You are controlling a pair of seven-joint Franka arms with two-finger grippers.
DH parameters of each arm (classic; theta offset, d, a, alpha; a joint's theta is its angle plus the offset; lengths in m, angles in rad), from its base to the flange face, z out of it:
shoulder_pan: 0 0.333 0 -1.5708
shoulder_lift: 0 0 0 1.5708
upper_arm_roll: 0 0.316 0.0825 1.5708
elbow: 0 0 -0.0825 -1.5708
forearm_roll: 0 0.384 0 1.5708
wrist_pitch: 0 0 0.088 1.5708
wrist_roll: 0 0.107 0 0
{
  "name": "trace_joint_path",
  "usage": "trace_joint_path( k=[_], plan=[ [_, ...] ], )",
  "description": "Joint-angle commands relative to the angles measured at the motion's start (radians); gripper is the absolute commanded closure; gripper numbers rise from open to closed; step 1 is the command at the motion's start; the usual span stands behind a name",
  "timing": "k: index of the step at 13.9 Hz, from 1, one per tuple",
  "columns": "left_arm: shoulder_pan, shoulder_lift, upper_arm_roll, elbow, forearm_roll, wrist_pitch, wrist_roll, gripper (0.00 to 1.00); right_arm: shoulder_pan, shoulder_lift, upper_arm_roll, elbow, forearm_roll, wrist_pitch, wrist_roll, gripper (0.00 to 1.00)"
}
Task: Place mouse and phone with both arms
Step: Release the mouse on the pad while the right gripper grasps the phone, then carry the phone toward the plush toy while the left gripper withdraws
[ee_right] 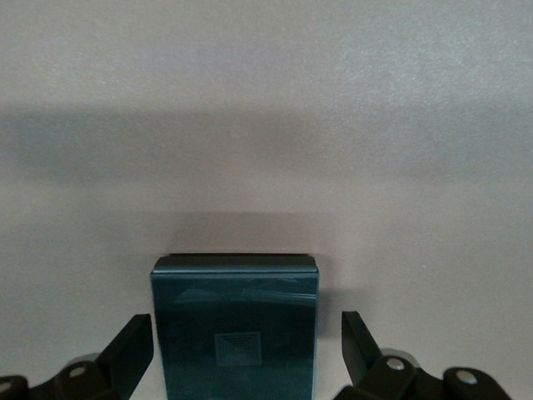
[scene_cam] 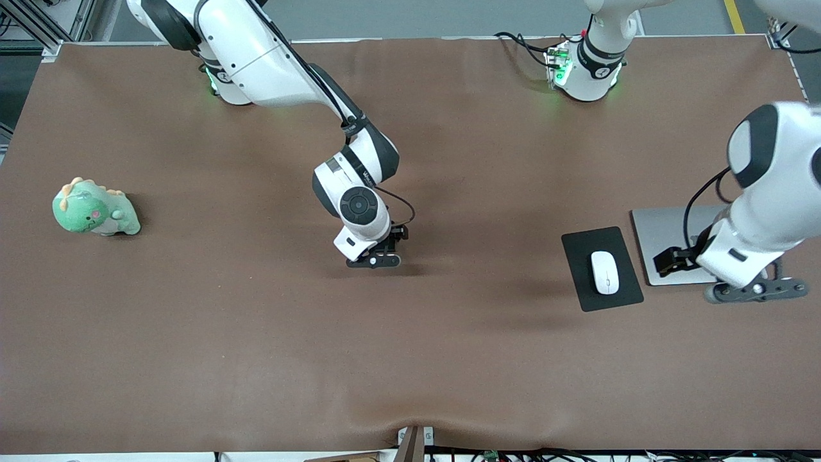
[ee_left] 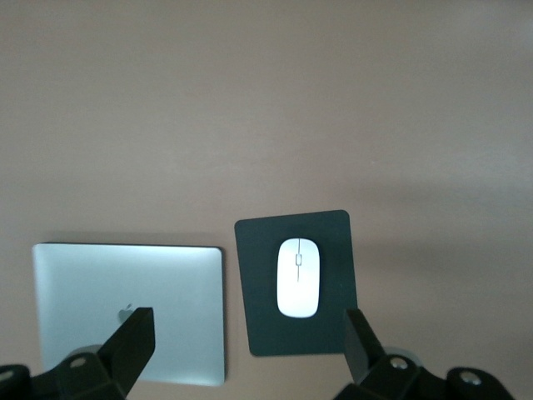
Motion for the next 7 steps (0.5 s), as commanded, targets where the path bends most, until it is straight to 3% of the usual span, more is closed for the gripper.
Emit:
trace_joint_path(
  k=[1,3,4,5,7],
  plan=[
    [0.005,-0.081,-0.012,0.026,-0.017,-0.105,0.014,0.0,0.027,0.017,-0.006,-0.001,-0.022,0.028,0.078,0.0],
    [0.005,-0.144,-0.013,0.026,-0.025,-0.149,0.014,0.0,0.033,0.025,-0.006,-0.001,-0.022,0.035,0.081,0.0],
    [0.006,-0.166,-0.013,0.026,-0.037,-0.169,0.016,0.0,0.028,0.023,-0.006,0.002,-0.022,0.029,0.079,0.46],
    [0.009,-0.184,-0.013,0.026,-0.053,-0.185,0.022,0.0,0.027,0.022,-0.005,0.014,-0.012,0.024,0.079,0.99],
    [0.008,-0.226,-0.003,0.024,-0.071,-0.195,0.085,0.0,0.013,0.016,-0.005,0.036,-0.005,-0.003,0.078,1.0]
  ],
)
